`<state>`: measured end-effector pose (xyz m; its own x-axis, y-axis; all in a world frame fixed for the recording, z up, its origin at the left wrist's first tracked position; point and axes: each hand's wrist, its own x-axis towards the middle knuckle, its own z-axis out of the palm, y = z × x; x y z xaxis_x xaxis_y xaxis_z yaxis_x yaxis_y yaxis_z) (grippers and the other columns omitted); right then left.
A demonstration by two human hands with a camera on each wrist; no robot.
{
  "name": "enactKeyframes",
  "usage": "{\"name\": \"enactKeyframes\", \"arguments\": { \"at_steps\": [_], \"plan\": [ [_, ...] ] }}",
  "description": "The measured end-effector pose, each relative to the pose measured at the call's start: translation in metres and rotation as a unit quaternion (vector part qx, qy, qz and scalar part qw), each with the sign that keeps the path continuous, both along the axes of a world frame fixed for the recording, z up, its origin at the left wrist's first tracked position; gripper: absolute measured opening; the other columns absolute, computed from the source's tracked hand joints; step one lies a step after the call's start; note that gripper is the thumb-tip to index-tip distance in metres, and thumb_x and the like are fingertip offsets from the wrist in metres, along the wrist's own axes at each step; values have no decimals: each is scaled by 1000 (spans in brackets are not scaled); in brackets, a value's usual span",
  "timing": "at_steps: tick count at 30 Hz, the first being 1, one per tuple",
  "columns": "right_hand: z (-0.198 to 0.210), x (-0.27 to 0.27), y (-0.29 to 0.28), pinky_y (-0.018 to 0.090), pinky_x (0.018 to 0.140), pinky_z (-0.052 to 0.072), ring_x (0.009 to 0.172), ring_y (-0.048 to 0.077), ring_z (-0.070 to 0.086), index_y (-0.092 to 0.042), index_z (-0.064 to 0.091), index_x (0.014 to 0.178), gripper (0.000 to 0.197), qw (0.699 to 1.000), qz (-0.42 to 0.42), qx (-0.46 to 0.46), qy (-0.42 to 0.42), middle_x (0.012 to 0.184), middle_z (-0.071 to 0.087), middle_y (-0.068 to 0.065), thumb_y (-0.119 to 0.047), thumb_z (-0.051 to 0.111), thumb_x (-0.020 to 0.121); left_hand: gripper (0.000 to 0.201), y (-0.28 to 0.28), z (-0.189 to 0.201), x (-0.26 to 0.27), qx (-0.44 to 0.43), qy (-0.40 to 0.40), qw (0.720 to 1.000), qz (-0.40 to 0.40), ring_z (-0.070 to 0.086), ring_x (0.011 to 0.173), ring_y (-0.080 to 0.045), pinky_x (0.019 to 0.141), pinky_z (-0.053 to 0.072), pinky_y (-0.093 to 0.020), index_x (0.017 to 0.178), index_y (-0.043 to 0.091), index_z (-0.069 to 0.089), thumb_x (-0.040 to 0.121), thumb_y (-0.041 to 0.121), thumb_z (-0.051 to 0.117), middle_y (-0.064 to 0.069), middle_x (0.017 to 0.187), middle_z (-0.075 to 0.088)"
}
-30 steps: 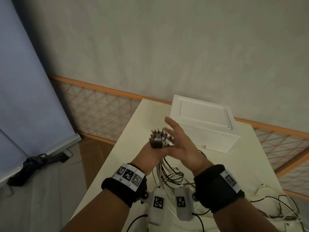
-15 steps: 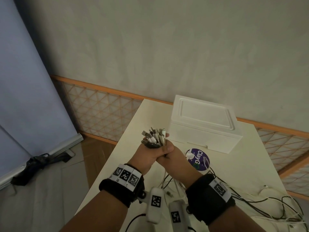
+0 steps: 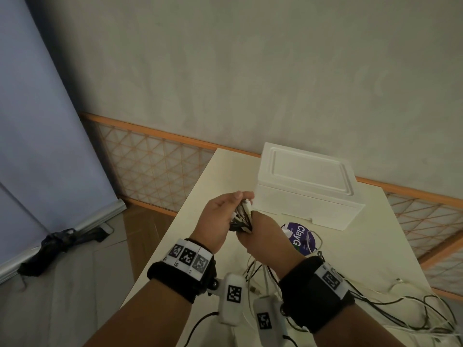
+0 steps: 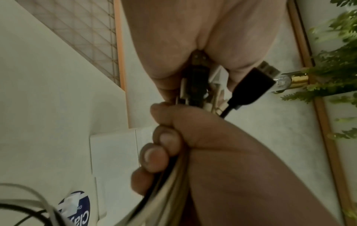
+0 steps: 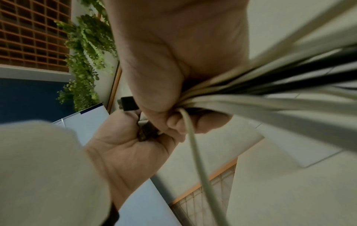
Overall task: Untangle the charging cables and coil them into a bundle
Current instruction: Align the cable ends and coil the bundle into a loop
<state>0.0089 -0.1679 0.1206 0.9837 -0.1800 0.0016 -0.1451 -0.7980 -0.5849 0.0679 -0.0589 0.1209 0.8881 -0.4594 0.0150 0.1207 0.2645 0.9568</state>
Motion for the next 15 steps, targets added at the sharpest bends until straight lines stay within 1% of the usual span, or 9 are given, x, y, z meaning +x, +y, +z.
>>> {"name": "enactKeyframes", "arguments": {
  "at_steps": [1, 2, 5, 6, 7, 9, 10, 12, 15],
  "plan": [
    [0, 1, 1, 26, 52, 38, 65, 21, 54, -10, 49, 81, 9, 1000, -5, -6, 3, 67, 49, -3, -17, 52, 86, 34, -1, 1, -1, 6, 3, 1000, 4, 65, 95, -18, 83, 48, -36, 104, 13, 73, 93, 35, 50, -10, 104, 72],
    [-1, 2, 1, 23, 50, 35, 65, 19, 52, -11, 50, 82, 7, 1000, -9, -13, 4, 66, 47, -4, -17, 52, 86, 32, -1, 0, -1, 4, 13, 1000, 10, 66, 97, -19, 85, 50, -37, 106, 13, 72, 94, 32, 50, -9, 106, 72],
    [-2, 5, 3, 22, 50, 34, 65, 19, 53, -10, 52, 84, 6, 999, -27, -18, -4, 65, 47, -5, -16, 53, 84, 28, -4, 0, 0, -23, 25, 999, 31, 62, 114, -21, 100, 46, -42, 111, 19, 71, 92, 33, 55, -1, 122, 66],
    [-1, 5, 3, 22, 50, 34, 66, 19, 54, -10, 53, 84, 6, 999, -31, -19, -6, 65, 48, -5, -16, 53, 84, 27, -5, -1, 1, -26, 24, 998, 42, 60, 116, -23, 102, 45, -44, 112, 21, 70, 93, 34, 55, 1, 125, 64],
    [-1, 6, 3, 22, 49, 33, 66, 20, 54, -10, 53, 83, 7, 999, -33, -21, -7, 64, 48, -5, -17, 53, 85, 27, -6, 0, 0, -31, 29, 998, 51, 61, 115, -26, 101, 45, -46, 114, 20, 69, 95, 32, 52, 0, 124, 65],
    [-2, 7, 2, 22, 48, 33, 66, 20, 55, -11, 54, 82, 10, 999, -25, -31, -9, 64, 49, -5, -20, 52, 86, 31, -6, 2, -1, -29, 31, 997, 57, 62, 110, -34, 99, 47, -48, 111, 13, 68, 100, 29, 43, -9, 114, 69],
    [-2, 8, 2, 22, 49, 34, 66, 20, 56, -12, 54, 83, 10, 999, -20, -41, -9, 65, 49, -4, -21, 52, 86, 37, -5, 1, -1, -15, 25, 998, 52, 62, 108, -35, 99, 47, -49, 106, 13, 70, 101, 32, 39, -11, 110, 70],
    [-2, 9, 2, 24, 51, 37, 67, 19, 57, -12, 55, 84, 11, 998, -16, -56, -5, 67, 53, -3, -22, 51, 85, 50, -2, 0, -1, 14, 14, 1000, 24, 62, 106, -35, 98, 47, -49, 100, 16, 74, 98, 48, 36, -10, 106, 71],
    [-1, 10, 2, 29, 59, 44, 71, 20, 59, -10, 58, 87, 14, 998, -21, -64, 2, 73, 58, 2, -23, 53, 86, 68, 1, 1, -2, -4, 27, 999, -22, 56, 101, -27, 90, 45, -39, 103, 15, 73, 80, 71, 41, -12, 106, 64]
  ]
}}
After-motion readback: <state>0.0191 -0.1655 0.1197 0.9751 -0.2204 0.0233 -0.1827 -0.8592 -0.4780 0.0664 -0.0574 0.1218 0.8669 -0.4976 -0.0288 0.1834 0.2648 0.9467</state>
